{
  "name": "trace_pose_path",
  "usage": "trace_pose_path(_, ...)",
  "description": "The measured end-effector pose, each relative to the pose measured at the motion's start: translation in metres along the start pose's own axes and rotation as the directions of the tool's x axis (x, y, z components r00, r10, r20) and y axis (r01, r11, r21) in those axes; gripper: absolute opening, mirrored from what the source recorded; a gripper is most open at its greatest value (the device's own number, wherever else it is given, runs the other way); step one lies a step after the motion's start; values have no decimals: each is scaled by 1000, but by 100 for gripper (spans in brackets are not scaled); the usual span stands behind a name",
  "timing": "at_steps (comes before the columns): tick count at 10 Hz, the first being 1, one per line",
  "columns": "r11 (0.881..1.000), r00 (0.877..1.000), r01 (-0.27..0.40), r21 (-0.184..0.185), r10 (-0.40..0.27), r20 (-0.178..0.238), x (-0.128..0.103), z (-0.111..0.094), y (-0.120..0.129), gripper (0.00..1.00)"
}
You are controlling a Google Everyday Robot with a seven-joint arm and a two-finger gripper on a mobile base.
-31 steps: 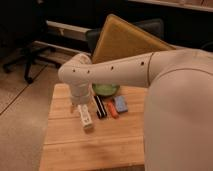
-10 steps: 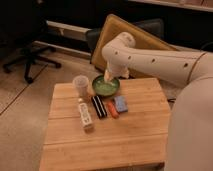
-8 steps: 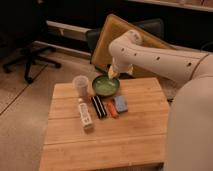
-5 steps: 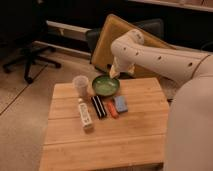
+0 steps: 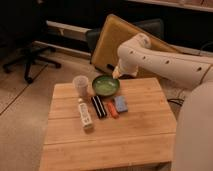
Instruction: Pick up the ceramic bowl
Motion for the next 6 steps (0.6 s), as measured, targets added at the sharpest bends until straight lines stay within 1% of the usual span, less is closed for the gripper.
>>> trace_pose_path(2, 999, 999, 23, -49, -24, -27, 8, 34, -1, 65)
trace_pose_path(3, 995, 998, 49, -86, -52, -42, 10, 54, 5, 65)
trace_pose_path(5, 988, 994, 92, -127, -100, -51, 3, 76, 11, 65)
trace_pose_path(6, 979, 989, 131, -158, -141, -54, -8, 93, 16, 65)
